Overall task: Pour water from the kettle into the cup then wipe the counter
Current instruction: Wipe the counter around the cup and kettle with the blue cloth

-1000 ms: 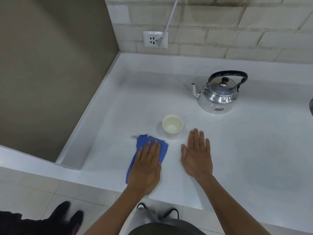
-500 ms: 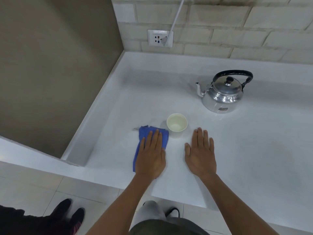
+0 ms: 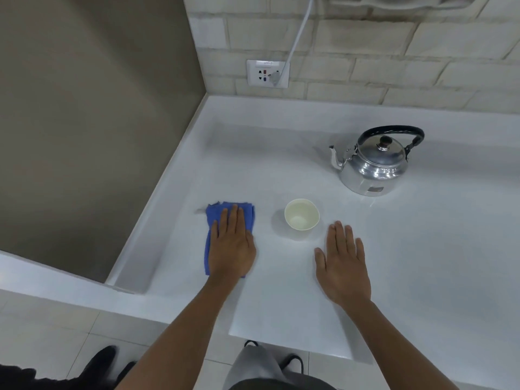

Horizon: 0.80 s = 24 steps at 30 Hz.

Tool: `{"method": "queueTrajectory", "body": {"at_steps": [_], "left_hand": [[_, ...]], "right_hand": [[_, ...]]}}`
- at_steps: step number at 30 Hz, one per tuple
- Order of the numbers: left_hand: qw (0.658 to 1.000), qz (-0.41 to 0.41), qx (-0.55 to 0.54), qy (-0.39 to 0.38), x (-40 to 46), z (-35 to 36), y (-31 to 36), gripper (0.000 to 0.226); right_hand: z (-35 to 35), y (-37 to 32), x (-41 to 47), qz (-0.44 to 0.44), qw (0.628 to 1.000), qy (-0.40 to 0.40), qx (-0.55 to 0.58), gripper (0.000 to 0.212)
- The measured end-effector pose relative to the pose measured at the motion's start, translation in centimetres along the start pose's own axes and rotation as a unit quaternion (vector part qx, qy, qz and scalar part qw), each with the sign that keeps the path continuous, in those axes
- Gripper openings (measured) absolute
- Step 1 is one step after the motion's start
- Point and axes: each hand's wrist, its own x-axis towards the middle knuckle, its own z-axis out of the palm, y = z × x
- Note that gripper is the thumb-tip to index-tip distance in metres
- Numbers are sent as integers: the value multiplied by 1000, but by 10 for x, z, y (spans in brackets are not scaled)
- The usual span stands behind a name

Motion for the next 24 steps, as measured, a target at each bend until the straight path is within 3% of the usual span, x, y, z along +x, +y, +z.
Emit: {"method": "queueTrajectory", "body": {"at_steps": [7,17,21,24], "left_hand": [[986,161,-40,16,-40,4,-18,57],[983,181,-32,-3,0,-5,-15,61],[990,108,-60,70,14,-5,-43,50],[990,88,-82,80,25,-3,-49,61]], "right_hand": [[-4,-2,-1,10,1000,-4,24,72],[-6,0,-1,22,999,-18,47,72],[-8,-1,-2,20,998,-13,58,72],[-7,-1,-3,23,997,-9,70,72]]}}
